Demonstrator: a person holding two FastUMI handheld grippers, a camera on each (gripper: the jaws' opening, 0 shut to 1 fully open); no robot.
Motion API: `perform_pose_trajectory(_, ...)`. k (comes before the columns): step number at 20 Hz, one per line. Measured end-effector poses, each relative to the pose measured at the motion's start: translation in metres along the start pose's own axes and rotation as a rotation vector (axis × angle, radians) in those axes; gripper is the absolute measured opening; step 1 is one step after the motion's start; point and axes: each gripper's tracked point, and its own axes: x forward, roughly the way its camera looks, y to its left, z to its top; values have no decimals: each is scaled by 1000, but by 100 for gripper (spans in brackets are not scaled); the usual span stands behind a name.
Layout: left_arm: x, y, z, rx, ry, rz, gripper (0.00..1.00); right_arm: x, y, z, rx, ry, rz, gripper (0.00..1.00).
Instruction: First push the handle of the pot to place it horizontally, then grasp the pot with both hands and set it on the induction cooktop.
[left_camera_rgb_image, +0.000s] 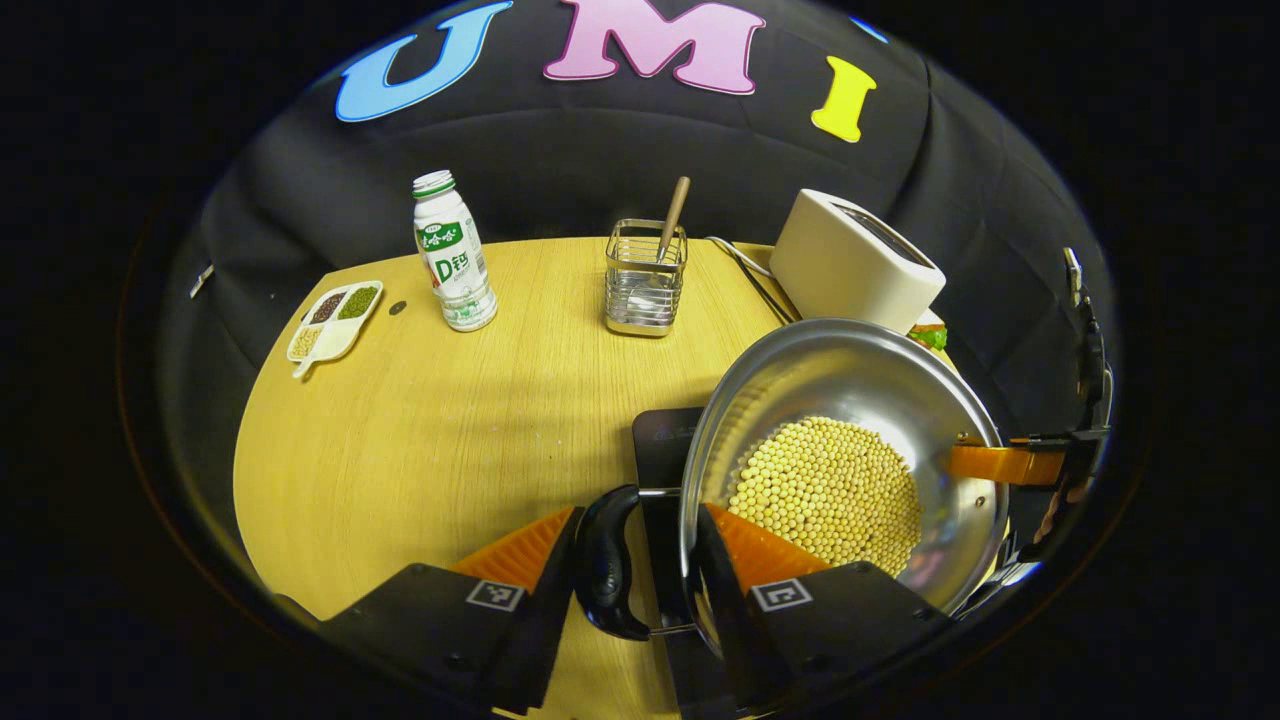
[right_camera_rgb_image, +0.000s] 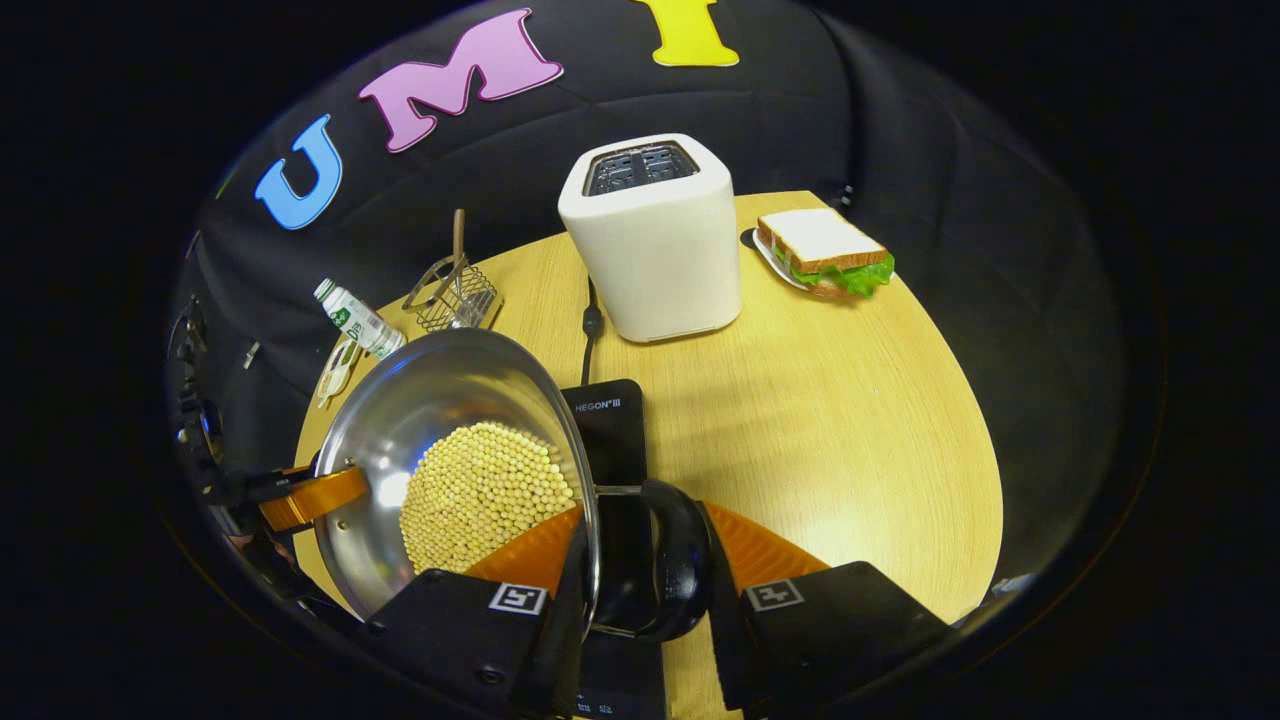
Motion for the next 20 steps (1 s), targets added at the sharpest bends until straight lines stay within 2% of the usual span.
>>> perform_pose_trajectory(1,-3,-2,-1,3,-4,-4,73,-1,1,1,6,-8,-2,59)
perform_pose_trajectory(2,-7,-3,0,2,-15,-5,82,-2,1,1,9,-13,1,61)
perform_pose_trajectory(3,-9,-5,0,-2,-25,-13,93,-3,3,3,9,-18,6,76)
perform_pose_trajectory(4,-11,-6,2,-4,-35,-15,97,-4,3,3,6,-22,4,88)
perform_pose_trajectory(5,-14,-6,1,-2,-36,-13,97,-9,3,6,6,-33,3,99)
perform_pose_trajectory(13,-52,-1,7,60,-93,36,96,-51,0,26,33,-161,-26,99)
perform_pose_trajectory(20,-110,-25,41,74,-261,5,96,-116,8,60,-5,-362,-45,99)
